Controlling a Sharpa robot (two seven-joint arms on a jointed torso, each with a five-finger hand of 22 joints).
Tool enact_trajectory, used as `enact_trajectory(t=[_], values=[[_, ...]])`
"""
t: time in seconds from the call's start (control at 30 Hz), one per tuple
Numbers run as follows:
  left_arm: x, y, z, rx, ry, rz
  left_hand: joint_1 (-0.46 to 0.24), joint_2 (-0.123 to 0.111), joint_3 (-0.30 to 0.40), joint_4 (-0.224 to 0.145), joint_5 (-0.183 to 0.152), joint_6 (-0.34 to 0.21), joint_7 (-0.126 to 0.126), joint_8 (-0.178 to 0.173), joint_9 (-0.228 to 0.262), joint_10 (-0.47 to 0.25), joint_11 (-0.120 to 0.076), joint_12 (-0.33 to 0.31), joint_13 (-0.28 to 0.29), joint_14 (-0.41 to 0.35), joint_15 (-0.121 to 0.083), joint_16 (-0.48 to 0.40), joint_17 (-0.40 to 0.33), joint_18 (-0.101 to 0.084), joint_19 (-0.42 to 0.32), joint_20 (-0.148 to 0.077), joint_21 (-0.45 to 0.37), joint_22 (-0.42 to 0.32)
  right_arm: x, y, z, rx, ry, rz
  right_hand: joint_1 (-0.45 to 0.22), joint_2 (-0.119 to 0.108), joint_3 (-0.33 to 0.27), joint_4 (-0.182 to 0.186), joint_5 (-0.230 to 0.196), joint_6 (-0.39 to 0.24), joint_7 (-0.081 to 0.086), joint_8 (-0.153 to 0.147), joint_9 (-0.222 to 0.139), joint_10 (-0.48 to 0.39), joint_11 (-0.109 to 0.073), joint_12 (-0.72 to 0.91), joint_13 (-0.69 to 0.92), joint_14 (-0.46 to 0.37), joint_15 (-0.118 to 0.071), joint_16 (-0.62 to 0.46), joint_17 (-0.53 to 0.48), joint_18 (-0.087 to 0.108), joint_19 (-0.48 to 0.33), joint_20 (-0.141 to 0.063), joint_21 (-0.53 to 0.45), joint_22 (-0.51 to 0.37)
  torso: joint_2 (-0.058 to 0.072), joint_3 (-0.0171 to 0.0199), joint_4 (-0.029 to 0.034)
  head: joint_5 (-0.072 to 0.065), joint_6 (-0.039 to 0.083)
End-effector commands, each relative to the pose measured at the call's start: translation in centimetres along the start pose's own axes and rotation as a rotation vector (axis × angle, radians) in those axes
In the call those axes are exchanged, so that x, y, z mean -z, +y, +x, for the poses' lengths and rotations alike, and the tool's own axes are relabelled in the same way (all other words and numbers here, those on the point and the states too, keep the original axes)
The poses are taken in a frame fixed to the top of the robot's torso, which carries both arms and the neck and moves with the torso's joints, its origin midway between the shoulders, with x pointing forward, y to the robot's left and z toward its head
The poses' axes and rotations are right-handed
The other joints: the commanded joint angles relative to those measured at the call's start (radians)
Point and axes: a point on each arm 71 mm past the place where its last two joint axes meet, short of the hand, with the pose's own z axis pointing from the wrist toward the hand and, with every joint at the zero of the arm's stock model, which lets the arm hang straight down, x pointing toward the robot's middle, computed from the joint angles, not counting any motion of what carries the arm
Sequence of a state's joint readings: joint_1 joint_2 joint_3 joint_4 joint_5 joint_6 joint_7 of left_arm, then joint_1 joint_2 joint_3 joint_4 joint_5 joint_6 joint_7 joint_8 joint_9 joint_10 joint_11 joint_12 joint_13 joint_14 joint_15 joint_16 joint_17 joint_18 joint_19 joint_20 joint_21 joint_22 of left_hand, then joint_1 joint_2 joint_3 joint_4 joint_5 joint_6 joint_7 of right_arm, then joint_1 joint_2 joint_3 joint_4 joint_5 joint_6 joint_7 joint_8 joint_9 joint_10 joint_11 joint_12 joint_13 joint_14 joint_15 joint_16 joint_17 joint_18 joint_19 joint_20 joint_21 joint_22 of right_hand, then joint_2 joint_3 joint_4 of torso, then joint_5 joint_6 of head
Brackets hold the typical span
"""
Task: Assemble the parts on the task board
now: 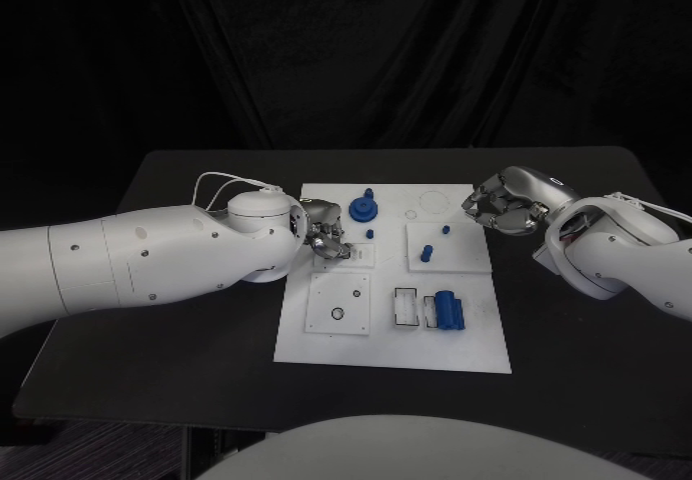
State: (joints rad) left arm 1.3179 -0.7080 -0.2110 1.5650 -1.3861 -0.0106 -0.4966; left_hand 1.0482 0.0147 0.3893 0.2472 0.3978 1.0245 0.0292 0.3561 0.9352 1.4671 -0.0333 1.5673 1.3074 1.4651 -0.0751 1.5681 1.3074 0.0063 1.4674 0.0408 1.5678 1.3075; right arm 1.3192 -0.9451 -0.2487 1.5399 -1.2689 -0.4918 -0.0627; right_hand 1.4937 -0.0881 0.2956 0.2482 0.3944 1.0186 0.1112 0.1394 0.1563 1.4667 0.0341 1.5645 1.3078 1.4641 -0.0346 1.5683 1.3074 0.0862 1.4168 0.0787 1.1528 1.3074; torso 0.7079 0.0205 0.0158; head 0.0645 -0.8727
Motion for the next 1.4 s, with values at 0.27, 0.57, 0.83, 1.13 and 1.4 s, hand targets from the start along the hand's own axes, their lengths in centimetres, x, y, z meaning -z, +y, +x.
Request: enact_trajectory(t=[0.27, 0.57, 0.83, 1.13, 1.4], values=[[0.7, -0.2, -0.6, 0.073, -0.149, 0.064, -0.001, -0.013, 0.002, -0.001, 0.008, -0.015, 0.004, -0.012, 0.002, 0.104, -0.002, 0.004, 0.263, 0.106, -0.004, 0.003, 0.263, -0.006, 0.103, -0.005, 0.003, 0.263, 0.1, -0.2, 0.0, 0.001, 0.002, 0.017, 0.001, 0.008, 0.005, -0.002, 0.004, 0.007, 0.002, -0.006, 0.0, 0.09, -0.001, -0.005, 0.249, 0.105, 0.0, -0.003, 0.259, 0.001, -0.003, -0.006, -0.006, 0.147, 0.0, -0.0003, -0.0013, 0.005, 0.0], [0.7, -0.2, -0.2, 0.029, -0.237, 0.095, -0.03, -0.015, -0.024, 0.041, -0.052, -0.016, 0.011, -0.029, 0.006, 0.104, 0.005, 0.004, 0.263, 0.106, 0.002, 0.003, 0.263, -0.006, 0.103, 0.0, 0.003, 0.263, 0.1, -0.2, 0.1, 0.001, 0.003, 0.017, 0.001, 0.008, 0.005, -0.002, 0.004, 0.007, 0.002, -0.006, 0.0, 0.09, -0.001, -0.005, 0.249, 0.105, 0.0, -0.003, 0.259, 0.001, -0.003, -0.006, -0.006, 0.147, -0.001, 0.0, 0.0008, 0.007, 0.0], [0.5, -0.3, 0.7, -0.026, -0.34, 0.111, -0.057, -0.001, -0.042, 0.045, -0.065, 0.0, 0.009, -0.03, 0.01, 0.104, 0.004, 0.004, 0.263, 0.106, 0.002, 0.003, 0.263, -0.006, 0.103, 0.001, 0.003, 0.263, 0.2, -0.4, 0.1, 0.002, 0.004, 0.022, 0.001, 0.008, 0.005, -0.002, 0.004, 0.007, 0.002, -0.006, 0.0, 0.09, -0.001, -0.005, 0.249, 0.105, 0.0, -0.003, 0.259, 0.001, -0.003, -0.006, -0.006, 0.147, -0.002, 0.0003, 0.0002, 0.008, 0.0], [0.3, -0.2, 1.8, -0.029, -0.372, 0.112, -0.066, 0.005, -0.047, 0.043, -0.061, 0.009, 0.006, -0.029, 0.012, 0.104, 0.002, 0.004, 0.263, 0.106, 0.0, 0.003, 0.263, -0.006, 0.103, 0.0, 0.003, 0.263, 0.2, -0.4, 0.0, 0.001, 0.005, 0.024, 0.001, 0.008, 0.005, -0.002, 0.004, 0.007, 0.002, -0.006, 0.0, 0.09, -0.001, -0.005, 0.249, 0.105, 0.0, -0.003, 0.259, 0.001, -0.003, -0.006, -0.006, 0.147, -0.001, -0.0005, -0.0009, 0.012, 0.0], [0.4, -0.2, 2.3, -0.07, -0.403, 0.147, -0.06, -0.006, -0.053, 0.037, -0.06, 0.012, 0.003, -0.031, 0.015, 0.104, -0.001, 0.004, 0.263, 0.106, -0.002, 0.003, 0.263, -0.006, 0.103, -0.002, 0.003, 0.263, 0.3, -0.5, 0.0, 0.001, 0.005, 0.025, 0.001, 0.008, 0.005, -0.002, 0.004, 0.007, 0.002, -0.006, 0.0, 0.09, -0.001, -0.005, 0.249, 0.105, 0.0, -0.003, 0.259, 0.001, -0.003, -0.006, -0.006, 0.147, 0.0, -0.0004, -0.0003, 0.014, 0.0]])
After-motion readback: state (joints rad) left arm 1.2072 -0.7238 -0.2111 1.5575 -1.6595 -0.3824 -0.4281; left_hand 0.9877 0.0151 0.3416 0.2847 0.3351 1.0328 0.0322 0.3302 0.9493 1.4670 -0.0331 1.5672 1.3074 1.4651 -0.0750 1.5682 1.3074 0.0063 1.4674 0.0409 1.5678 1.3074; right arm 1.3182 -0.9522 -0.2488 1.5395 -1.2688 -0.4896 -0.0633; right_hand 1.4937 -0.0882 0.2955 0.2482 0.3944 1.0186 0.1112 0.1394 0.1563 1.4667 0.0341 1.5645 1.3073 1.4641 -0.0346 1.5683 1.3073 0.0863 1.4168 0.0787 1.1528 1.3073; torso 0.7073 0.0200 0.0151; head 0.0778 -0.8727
